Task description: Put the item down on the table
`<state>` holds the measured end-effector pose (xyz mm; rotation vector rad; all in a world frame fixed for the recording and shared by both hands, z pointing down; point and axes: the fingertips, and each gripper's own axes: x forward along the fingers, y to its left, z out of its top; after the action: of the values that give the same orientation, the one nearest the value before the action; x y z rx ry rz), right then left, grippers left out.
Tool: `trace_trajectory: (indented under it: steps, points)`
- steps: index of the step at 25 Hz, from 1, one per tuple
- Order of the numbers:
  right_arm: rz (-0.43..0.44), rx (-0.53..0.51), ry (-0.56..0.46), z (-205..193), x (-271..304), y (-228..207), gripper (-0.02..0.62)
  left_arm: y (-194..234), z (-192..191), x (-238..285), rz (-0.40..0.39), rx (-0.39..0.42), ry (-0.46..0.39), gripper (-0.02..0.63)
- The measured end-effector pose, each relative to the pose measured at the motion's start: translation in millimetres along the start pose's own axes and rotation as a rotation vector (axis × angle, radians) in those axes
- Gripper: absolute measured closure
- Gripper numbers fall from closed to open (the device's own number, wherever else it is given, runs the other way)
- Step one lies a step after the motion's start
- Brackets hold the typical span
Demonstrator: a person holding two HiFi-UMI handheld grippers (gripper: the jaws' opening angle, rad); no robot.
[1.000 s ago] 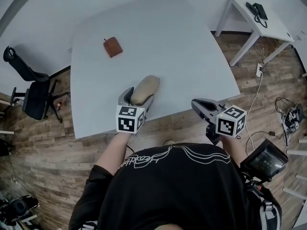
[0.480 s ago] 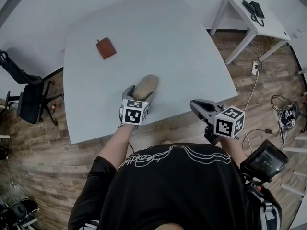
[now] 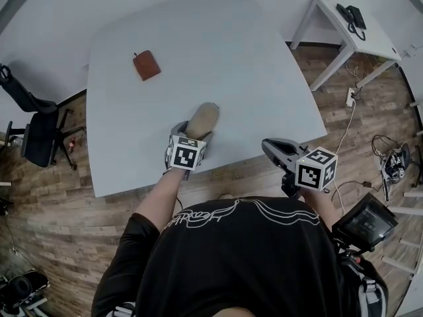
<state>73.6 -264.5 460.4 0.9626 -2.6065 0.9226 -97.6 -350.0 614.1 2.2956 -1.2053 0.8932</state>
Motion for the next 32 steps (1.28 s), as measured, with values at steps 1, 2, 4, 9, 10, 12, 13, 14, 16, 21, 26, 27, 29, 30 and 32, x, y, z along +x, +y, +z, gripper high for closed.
trace_trajectory:
  steps: [1, 2, 4, 9, 10, 12, 13, 14, 16, 21, 26, 27, 29, 30, 32]
  points:
    - [0.001, 0.000, 0.002, 0, 1, 0, 0.589, 0, 0, 0, 0.002, 0.006, 0.002, 0.222]
    - [0.003, 0.001, 0.004, -1, 1, 0, 0.589, -1, 0, -1, 0.002, 0.013, 0.002, 0.222]
    - [0.009, 0.002, 0.008, -2, 1, 1, 0.589, -4, 0, -3, -0.006, 0.024, 0.001, 0.221]
    - [0.036, 0.001, 0.017, -3, 7, 10, 0.589, -10, 3, -12, -0.044, 0.033, -0.026, 0.219]
    - [0.041, 0.002, 0.020, -4, 8, 11, 0.589, -12, 5, -16, -0.046, 0.035, -0.039, 0.218]
    - [0.052, 0.001, 0.025, -6, 9, 14, 0.589, -15, 8, -22, -0.051, 0.028, -0.062, 0.205]
    - [0.057, -0.002, 0.026, -6, 10, 16, 0.589, -16, 9, -26, -0.052, 0.024, -0.071, 0.201]
    - [0.061, -0.004, 0.025, -6, 11, 17, 0.589, -15, 11, -30, -0.050, 0.024, -0.077, 0.201]
    - [0.070, -0.012, 0.022, -6, 13, 19, 0.589, -13, 14, -40, -0.038, 0.027, -0.082, 0.202]
    - [0.091, -0.039, 0.015, -2, 15, 23, 0.589, -24, 32, -79, -0.082, -0.020, -0.152, 0.215]
    - [0.123, -0.046, 0.012, 5, 20, 34, 0.589, -51, 61, -125, -0.206, -0.098, -0.284, 0.269]
    - [0.131, -0.054, 0.013, 6, 21, 35, 0.589, -57, 64, -131, -0.230, -0.105, -0.294, 0.290]
    - [0.147, -0.066, 0.016, 8, 23, 40, 0.589, -68, 67, -141, -0.271, -0.113, -0.283, 0.339]
    - [0.158, -0.063, 0.017, 8, 25, 43, 0.589, -73, 68, -146, -0.285, -0.113, -0.274, 0.358]
    - [0.189, -0.043, 0.013, 11, 25, 52, 0.589, -79, 71, -158, -0.301, -0.119, -0.273, 0.415]
